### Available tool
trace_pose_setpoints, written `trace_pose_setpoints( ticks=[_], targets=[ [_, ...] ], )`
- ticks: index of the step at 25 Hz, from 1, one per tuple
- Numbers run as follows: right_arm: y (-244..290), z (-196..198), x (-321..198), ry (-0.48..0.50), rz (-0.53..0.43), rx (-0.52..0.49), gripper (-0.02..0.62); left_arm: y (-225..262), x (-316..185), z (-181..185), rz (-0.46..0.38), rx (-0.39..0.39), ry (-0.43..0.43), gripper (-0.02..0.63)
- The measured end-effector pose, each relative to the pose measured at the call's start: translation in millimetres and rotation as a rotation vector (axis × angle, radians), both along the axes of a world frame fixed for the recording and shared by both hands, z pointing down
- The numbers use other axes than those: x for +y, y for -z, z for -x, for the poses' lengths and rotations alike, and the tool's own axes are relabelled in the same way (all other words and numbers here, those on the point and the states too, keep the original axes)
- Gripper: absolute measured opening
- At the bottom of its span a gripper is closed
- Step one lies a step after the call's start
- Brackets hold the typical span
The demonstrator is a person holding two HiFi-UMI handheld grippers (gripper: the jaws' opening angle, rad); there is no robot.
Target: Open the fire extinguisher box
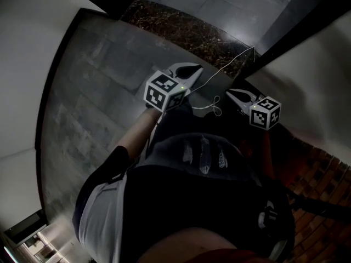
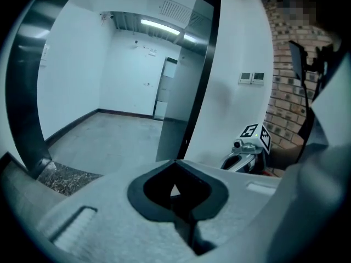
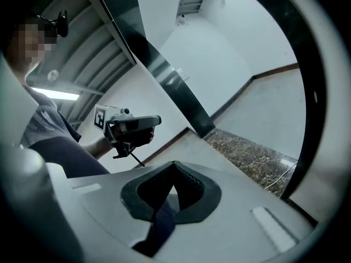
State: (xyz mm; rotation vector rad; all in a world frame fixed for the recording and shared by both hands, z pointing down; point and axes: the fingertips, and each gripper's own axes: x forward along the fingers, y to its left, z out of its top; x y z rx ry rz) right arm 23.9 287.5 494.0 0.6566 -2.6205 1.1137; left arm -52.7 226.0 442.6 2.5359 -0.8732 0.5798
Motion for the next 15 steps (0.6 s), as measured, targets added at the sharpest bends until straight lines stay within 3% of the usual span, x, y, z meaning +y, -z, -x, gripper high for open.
trace_pose_setpoints(
  ticks=[8,15],
  targets=[
    [-9.2,25.7,-47.2,-0.024,0.048,0.08,0.0,-5.3,-53.5,42.5,-0.017,0.063,0.0,-0.002],
    [-13.2,123.6,-131.1,0.014,0.039,0.108,0.0,-15.6,-136.6,138.8,-0.025,0.12,0.045,-0.002]
  ],
)
